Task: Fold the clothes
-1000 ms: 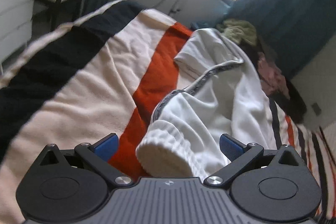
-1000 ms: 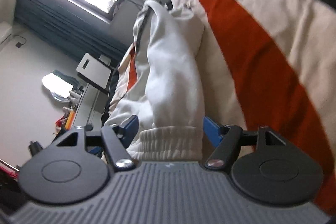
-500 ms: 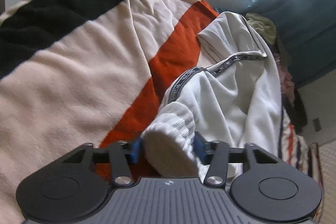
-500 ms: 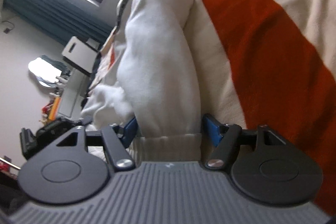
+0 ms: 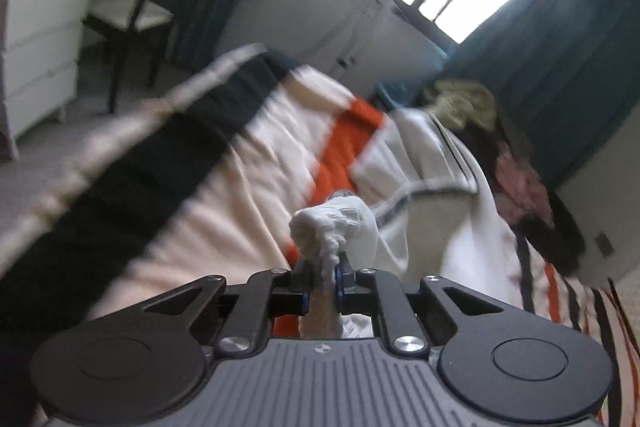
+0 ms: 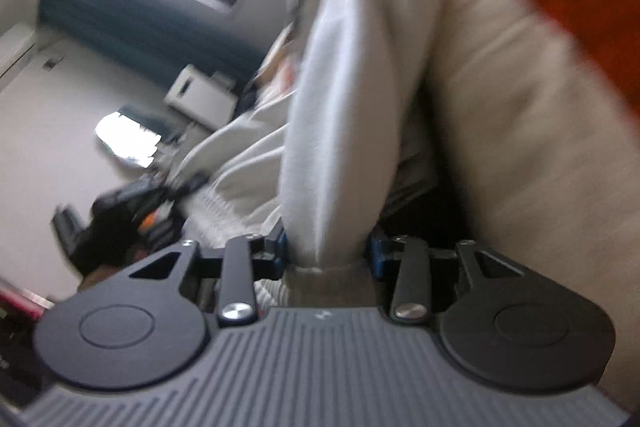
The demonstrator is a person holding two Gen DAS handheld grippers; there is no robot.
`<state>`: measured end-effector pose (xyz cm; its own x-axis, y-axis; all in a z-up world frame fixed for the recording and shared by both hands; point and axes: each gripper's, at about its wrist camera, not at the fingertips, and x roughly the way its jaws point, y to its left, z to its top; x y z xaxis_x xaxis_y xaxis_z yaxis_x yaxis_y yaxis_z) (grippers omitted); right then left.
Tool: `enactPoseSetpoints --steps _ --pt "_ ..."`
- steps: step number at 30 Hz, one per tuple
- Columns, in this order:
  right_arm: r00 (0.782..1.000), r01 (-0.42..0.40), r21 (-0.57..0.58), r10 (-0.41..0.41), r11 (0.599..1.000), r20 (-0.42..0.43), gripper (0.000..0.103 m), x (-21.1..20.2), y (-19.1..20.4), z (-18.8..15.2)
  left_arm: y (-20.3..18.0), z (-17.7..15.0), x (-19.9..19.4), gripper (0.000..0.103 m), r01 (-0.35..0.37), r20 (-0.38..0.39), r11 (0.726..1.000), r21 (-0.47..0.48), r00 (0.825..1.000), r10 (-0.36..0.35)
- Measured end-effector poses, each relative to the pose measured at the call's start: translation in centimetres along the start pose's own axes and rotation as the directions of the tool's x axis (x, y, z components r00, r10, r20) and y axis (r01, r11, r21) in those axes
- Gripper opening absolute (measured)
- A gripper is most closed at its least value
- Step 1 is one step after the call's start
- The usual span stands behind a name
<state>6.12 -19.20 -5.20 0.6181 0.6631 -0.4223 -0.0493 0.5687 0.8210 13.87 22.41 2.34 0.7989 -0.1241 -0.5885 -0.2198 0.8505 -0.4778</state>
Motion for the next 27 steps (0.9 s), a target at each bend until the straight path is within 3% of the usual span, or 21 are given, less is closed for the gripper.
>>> enactPoseSetpoints --steps 4,8,11,15,20,23,25,27 --pt "0.993 -0.099 -0.002 0.098 0.995 -0.068 0.037 5.3 5.2 -1.7 2.4 6.4 -2.2 0.011 -0.069 0.084 0.998 0.005 0.994 0.069" --pt "0.971 -0.197 0.061 0.204 0.978 -0.124 0.036 11.9 9.3 -2.5 4.0 12.9 -3.6 0.011 -0.174 0.188 0.981 0.089 0.970 0.155" --pt "0.949 -0.231 0.113 0.249 0.966 -0.192 0.036 17.2 11.8 -3.1 6.0 17.2 -3.5 0.011 -0.229 0.206 0.969 0.089 0.956 0.207" --pt "0.911 -0.261 0.164 0.299 0.951 -0.285 0.037 22.9 14.4 -3.8 8.8 20.8 -0.8 0.012 -0.341 0.217 0.928 0.148 0.927 0.306" --pt "0.903 -0.202 0.129 0.236 0.971 -0.358 0.038 26.3 14.9 -4.3 13.3 21.7 4.6 0.013 -0.398 0.125 0.910 0.116 0.915 0.384" --pt "0.894 -0.180 0.110 0.209 0.977 -0.397 0.043 26.6 14.7 -4.5 14.9 21.0 5.9 0.015 -0.404 0.099 0.909 0.103 0.914 0.395" --pt "0.889 -0.176 0.085 0.195 0.981 -0.414 0.050 26.4 14.8 -4.6 15.2 20.4 5.7 0.025 -0.397 0.096 0.913 0.099 0.917 0.388" --pt "0.886 -0.177 0.061 0.186 0.982 -0.425 0.074 25.8 15.1 -4.7 14.8 19.6 4.5 0.050 -0.399 0.099 0.912 0.098 0.915 0.390"
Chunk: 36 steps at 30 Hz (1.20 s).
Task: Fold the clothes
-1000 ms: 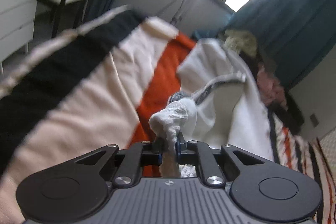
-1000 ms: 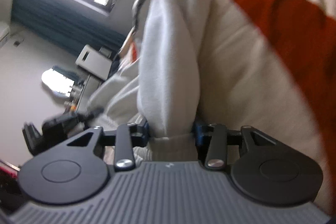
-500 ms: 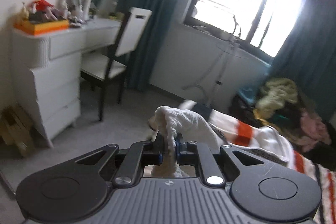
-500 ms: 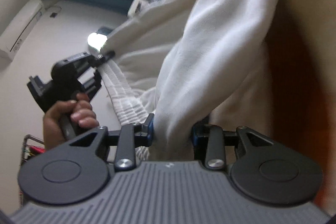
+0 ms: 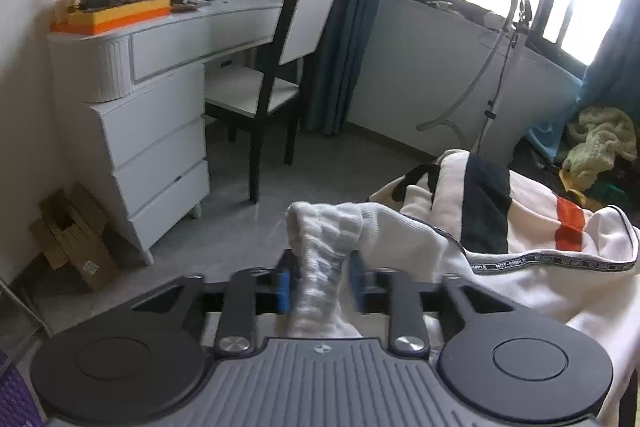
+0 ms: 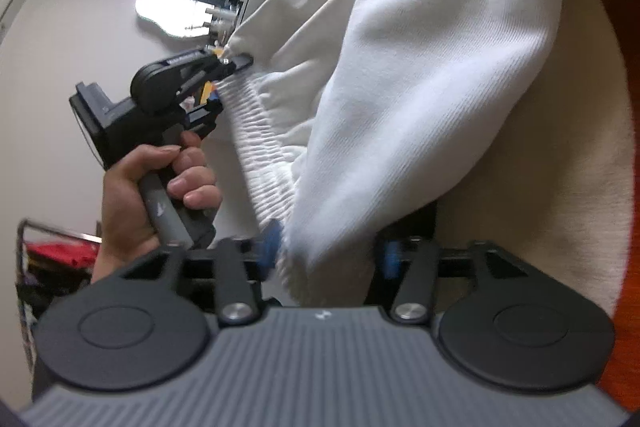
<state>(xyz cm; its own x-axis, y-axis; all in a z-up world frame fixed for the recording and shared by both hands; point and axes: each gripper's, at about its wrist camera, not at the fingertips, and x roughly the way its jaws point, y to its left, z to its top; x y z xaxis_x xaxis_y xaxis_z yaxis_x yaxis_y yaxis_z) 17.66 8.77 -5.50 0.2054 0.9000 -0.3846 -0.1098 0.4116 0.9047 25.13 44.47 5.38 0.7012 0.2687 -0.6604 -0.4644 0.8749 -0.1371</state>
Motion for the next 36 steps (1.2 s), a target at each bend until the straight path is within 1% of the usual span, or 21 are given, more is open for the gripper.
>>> enactPoseSetpoints --steps 2,4,5,6,9,11,13,15,17,18,20,22,24,25,27,29,31,34,36 --pt "1.000 0.004 -0.019 -0.004 1.000 0.002 0.085 -1.1 0.7 -0.5 0.0 -0.9 -1.8 0.057 0.006 0.009 1.000 0.010 1.000 -0.007" --pt "1.000 0.007 -0.056 -0.006 0.998 0.020 0.085 -2.5 1.6 -1.2 -0.3 -1.9 -3.9 0.067 0.011 0.022 1.000 0.023 1.000 -0.012" --pt "0.999 0.011 -0.078 -0.009 0.997 0.031 0.085 -3.4 2.1 -1.5 -0.7 -2.4 -5.1 0.074 0.011 0.032 1.000 0.025 0.999 -0.012" --pt "0.999 0.022 -0.105 -0.017 0.994 0.050 0.085 -4.5 2.6 -1.7 -1.1 -3.0 -6.3 0.075 0.013 0.043 1.000 0.026 0.999 -0.014" --pt "0.990 0.081 -0.198 -0.057 0.977 0.127 0.085 -8.8 3.6 -2.3 -3.1 -4.8 -9.8 0.078 0.059 0.065 0.997 0.040 0.996 -0.061" --pt "0.978 0.135 -0.262 -0.085 0.956 0.193 0.085 -12.1 4.2 -2.4 -5.3 -6.2 -12.2 0.079 0.089 0.074 0.994 0.061 0.993 -0.094" --pt "0.955 0.200 -0.322 -0.111 0.925 0.275 0.085 -15.8 4.6 -2.7 -7.9 -8.0 -14.6 0.080 0.133 0.098 0.988 0.082 0.985 -0.141" --pt "0.924 0.271 -0.373 -0.132 0.887 0.358 0.085 -19.7 4.7 -3.0 -10.8 -9.9 -17.1 0.081 0.172 0.128 0.978 0.116 0.974 -0.186" --pt "0.883 0.354 -0.415 -0.153 0.838 0.444 0.085 -23.5 4.5 -3.3 -14.2 -12.0 -19.8 0.081 0.205 0.158 0.964 0.169 0.960 -0.232" --pt "0.857 0.400 -0.433 -0.163 0.808 0.489 0.085 -25.1 4.7 -3.4 -15.8 -13.1 -21.0 0.082 0.222 0.171 0.955 0.195 0.951 -0.256" --pt "0.798 0.493 -0.457 -0.175 0.740 0.577 0.085 -27.5 5.3 -3.0 -18.9 -15.4 -23.3 0.082 0.264 0.193 0.937 0.227 0.931 -0.309" --pt "0.739 0.567 -0.459 -0.177 0.684 0.650 0.085 -30.0 4.8 -3.6 -21.7 -17.6 -25.4 0.082 0.304 0.208 0.919 0.251 0.910 -0.358" --pt "0.687 0.625 -0.447 -0.178 0.641 0.705 0.085 -31.7 4.1 -3.8 -24.1 -19.9 -26.7 0.084 0.319 0.224 0.899 0.300 0.893 -0.392" --pt "0.664 0.646 -0.437 -0.178 0.626 0.726 0.085 -32.5 3.7 -4.0 -25.3 -20.9 -27.2 0.085 0.323 0.231 0.887 0.329 0.884 -0.408" --pt "0.634 0.665 -0.415 -0.176 0.621 0.753 0.084 -33.4 2.5 -4.1 -27.5 -22.6 -27.7 0.087 0.329 0.235 0.864 0.382 0.869 -0.435" --pt "0.604 0.693 -0.395 -0.186 0.603 0.775 0.084 -34.0 1.3 -4.1 -29.2 -23.9 -27.6 0.087 0.310 0.237 0.861 0.404 0.873 -0.426" --pt "0.579 0.721 -0.386 -0.193 0.576 0.792 0.084 -34.0 0.2 -4.1 -30.1 -24.9 -27.3 0.087 0.324 0.246 0.861 0.393 0.865 -0.438" --pt "0.551 0.751 -0.376 -0.203 0.543 0.809 0.084 -34.2 -1.7 -4.1 -30.5 -26.1 -26.3 0.087 0.360 0.258 0.860 0.362 0.848 -0.463" --pt "0.533 0.765 -0.359 -0.213 0.535 0.819 0.084 -33.6 -3.0 -3.8 -30.3 -26.9 -25.0 0.088 0.353 0.281 0.864 0.360 0.842 -0.461"
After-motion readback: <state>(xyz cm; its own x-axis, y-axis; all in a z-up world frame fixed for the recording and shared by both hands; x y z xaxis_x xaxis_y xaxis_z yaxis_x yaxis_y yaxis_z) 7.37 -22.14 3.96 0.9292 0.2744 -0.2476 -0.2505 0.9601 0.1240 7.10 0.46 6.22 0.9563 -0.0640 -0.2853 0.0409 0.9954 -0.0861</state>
